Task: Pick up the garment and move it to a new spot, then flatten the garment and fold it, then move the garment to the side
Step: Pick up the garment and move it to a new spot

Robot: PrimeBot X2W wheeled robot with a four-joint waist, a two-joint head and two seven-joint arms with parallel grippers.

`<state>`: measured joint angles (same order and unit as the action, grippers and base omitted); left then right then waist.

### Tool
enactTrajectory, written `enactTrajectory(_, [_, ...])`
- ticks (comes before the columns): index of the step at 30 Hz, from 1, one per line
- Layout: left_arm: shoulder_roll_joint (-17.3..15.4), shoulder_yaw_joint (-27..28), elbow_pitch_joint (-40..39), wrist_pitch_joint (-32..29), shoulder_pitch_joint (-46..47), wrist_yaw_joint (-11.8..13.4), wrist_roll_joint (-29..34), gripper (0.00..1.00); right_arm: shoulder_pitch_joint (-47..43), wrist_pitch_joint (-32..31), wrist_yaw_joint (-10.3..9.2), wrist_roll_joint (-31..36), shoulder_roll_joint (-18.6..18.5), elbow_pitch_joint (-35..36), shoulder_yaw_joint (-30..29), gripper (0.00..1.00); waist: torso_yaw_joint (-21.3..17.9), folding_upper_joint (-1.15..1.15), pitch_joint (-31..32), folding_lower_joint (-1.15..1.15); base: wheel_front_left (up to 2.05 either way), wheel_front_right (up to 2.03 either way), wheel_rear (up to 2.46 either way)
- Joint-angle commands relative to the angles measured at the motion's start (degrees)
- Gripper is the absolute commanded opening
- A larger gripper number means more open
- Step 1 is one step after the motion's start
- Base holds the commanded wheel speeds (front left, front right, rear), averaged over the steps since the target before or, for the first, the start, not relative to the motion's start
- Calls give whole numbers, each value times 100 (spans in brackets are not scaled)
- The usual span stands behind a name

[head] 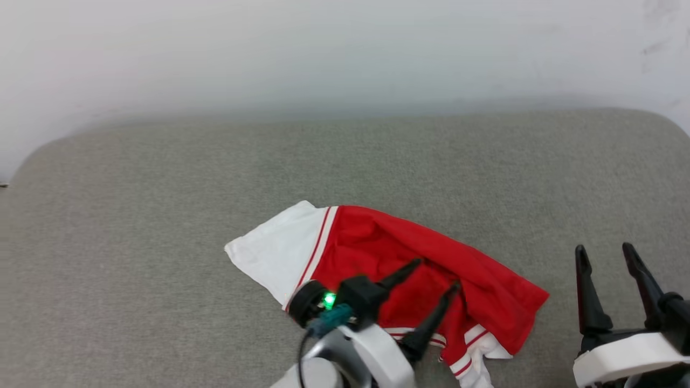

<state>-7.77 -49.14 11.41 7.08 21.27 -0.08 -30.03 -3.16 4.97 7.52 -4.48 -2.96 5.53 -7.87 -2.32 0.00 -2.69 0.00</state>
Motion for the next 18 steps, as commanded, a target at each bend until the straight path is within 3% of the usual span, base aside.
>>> enactTrajectory(1, [-55, 89, -10, 68, -110, 62, -23, 100, -104, -19, -6, 1, 14, 24, 11, 100, 155, 0, 172, 0, 0, 0, 0])
enactTrajectory(11, [-640, 1371, -69, 732, -532, 978, -118, 100, -447, -252, -6, -91, 13, 227, 63, 100, 374, 0, 397, 0, 0, 0, 0])
enactTrajectory(18, [-1079, 2139, -133, 813, -997, 1249, -110, 100, -580, -315, -6, -135, 12, 342, 120, 100, 468, 0, 482, 0, 0, 0, 0])
